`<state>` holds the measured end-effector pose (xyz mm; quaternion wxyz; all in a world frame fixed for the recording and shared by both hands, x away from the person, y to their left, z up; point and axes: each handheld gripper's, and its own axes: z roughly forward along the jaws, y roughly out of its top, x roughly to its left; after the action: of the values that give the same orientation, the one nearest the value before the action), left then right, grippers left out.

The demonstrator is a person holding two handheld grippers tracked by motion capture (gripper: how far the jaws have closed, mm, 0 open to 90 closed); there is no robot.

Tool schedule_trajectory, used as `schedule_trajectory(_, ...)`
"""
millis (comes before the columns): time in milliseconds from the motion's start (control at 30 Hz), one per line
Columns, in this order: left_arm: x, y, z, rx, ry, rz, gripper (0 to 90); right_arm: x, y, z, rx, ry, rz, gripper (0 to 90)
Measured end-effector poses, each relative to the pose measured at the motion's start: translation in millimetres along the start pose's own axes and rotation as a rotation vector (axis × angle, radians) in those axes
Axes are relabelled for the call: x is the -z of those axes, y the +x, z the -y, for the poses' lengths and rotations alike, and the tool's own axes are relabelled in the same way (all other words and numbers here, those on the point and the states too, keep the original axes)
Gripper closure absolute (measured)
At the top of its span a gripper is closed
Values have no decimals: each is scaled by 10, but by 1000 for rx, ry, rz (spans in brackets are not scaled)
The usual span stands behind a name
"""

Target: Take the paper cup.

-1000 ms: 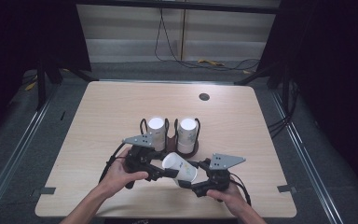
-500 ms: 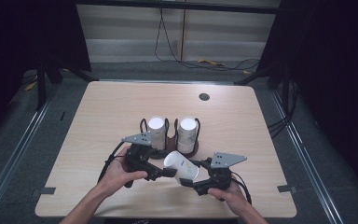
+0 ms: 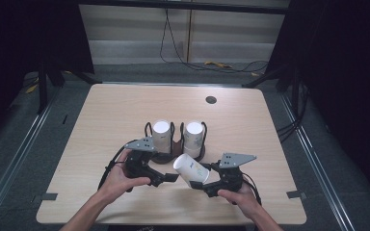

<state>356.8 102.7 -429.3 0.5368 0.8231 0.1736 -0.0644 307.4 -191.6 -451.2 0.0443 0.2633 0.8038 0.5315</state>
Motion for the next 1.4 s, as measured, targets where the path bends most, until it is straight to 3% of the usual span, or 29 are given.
schedule_trajectory(133, 31, 22, 0, 14, -7, -9, 173, 8, -17, -36, 19, 33, 14, 287)
schedule_trajectory(167, 36, 21, -2, 19, -6, -10, 175, -3, 0, -54, 45, 75, 4, 287)
schedule_trajectory(233, 40, 18, -5, 21, -8, -3, 189, -16, 15, -63, 63, 93, 6, 287)
schedule_trajectory(400, 15, 8, -4, 5, -4, -6, 220, -44, 19, -102, 91, 134, 2, 288)
schedule_trajectory(600, -14, 28, 16, -31, 53, -58, 175, -64, 17, -75, 113, 188, 21, 290)
schedule_trajectory(700, -19, 31, 20, -29, 65, -59, 179, -90, 6, -84, 119, 227, 43, 289)
schedule_trajectory(933, -67, 2, 40, -78, 130, -57, 161, -99, -12, -83, 112, 249, 40, 291)
schedule_trajectory(1167, -122, -39, 56, -123, 182, -56, 175, -170, 24, -137, 155, 334, 18, 292)
schedule_trajectory(1400, -182, -74, 42, -174, 265, -63, 176, -245, 37, -152, 187, 384, 12, 292)
